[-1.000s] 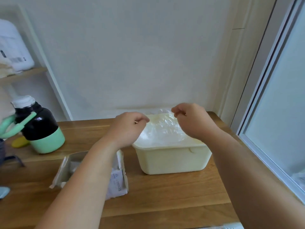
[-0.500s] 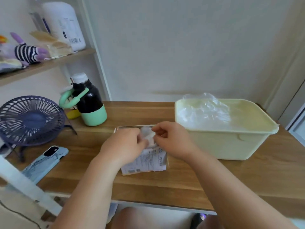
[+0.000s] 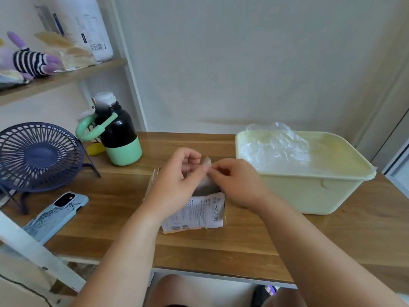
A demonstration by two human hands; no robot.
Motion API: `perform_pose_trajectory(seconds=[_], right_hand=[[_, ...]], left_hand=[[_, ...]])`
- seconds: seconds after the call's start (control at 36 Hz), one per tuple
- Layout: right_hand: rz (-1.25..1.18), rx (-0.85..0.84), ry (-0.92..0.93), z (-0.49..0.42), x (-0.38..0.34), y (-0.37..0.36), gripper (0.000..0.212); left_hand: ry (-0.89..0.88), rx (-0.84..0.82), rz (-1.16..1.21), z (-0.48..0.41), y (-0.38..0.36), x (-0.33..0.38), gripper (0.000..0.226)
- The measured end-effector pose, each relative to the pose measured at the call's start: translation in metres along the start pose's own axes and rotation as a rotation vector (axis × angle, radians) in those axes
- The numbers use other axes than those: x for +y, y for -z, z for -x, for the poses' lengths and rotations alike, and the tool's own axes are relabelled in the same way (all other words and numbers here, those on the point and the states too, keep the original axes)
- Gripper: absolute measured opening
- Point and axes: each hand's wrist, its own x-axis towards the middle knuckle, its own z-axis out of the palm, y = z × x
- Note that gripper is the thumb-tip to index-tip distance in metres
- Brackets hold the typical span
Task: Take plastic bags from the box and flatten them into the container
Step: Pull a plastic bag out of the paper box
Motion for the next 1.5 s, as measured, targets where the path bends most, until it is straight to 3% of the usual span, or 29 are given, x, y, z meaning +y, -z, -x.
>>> perform_pose_trajectory(seconds=[0.11, 0.19, 0.25, 0.31, 0.39, 0.5, 0.69, 0.78, 0.89, 1.0, 1.06, 1.14, 1.25, 1.42, 1.5], right_hand=[[-0.235, 0.003, -0.103, -0.004, -0.005, 0.008, 0.017], [-0.068, -0.052, -0.033, -0.003, -0.009, 0.009, 0.012], [0.015, -0.077, -0.036, -0.003, -0.009, 0.008, 0.033], [0.088, -0.096, -0.004, -0.002, -0.009, 0.006, 0.040], [0.155, -0.091, 0.054, -0.001, -0.008, 0.003, 0.015], [0.006, -0.012, 0.049, -0.003, -0.005, 0.000, 0.015], [-0.275, 0.041, -0.105, -0.005, -0.002, -0.001, 0.019], [-0.215, 0.056, -0.120, -0.004, -0.003, -0.003, 0.010], [-0.081, 0.133, 0.029, 0.004, -0.009, -0.002, 0.014], [-0.004, -0.049, 0.054, 0.009, -0.013, -0.005, 0.019], [0.039, -0.051, 0.050, 0.008, -0.012, -0.008, 0.026], [0.026, 0.039, 0.034, 0.005, -0.011, -0.011, 0.015], [-0.016, 0.058, 0.079, 0.004, -0.008, -0.012, 0.027], [-0.185, -0.009, 0.025, 0.002, -0.006, -0.006, 0.025], [-0.256, 0.017, -0.055, 0.001, -0.003, -0.005, 0.025]], left_hand=[[0.046, -0.061, -0.074, 0.002, 0.002, -0.004, 0.033], [-0.001, 0.026, -0.046, 0.004, -0.001, -0.005, 0.038], [-0.033, 0.114, -0.009, 0.003, -0.001, -0.005, 0.041], [-0.051, 0.174, 0.051, 0.001, -0.001, -0.003, 0.042], [-0.075, 0.197, 0.151, 0.000, -0.001, 0.000, 0.043], [-0.089, 0.200, 0.262, 0.001, 0.001, 0.001, 0.039], [0.089, 0.049, 0.136, 0.002, 0.007, -0.011, 0.051], [0.066, 0.113, -0.001, 0.004, 0.005, -0.011, 0.041], [-0.007, 0.176, -0.014, 0.003, 0.005, -0.006, 0.022], [-0.015, 0.171, 0.116, 0.002, 0.008, -0.002, 0.011], [-0.040, 0.140, 0.131, 0.003, 0.007, 0.000, 0.013], [-0.062, 0.088, 0.155, 0.004, 0.006, 0.002, 0.015], [-0.046, 0.045, 0.222, 0.005, 0.008, -0.002, 0.015], [0.077, 0.177, 0.325, 0.002, 0.010, -0.009, 0.009], [0.148, 0.296, 0.237, 0.001, 0.008, -0.008, 0.008]])
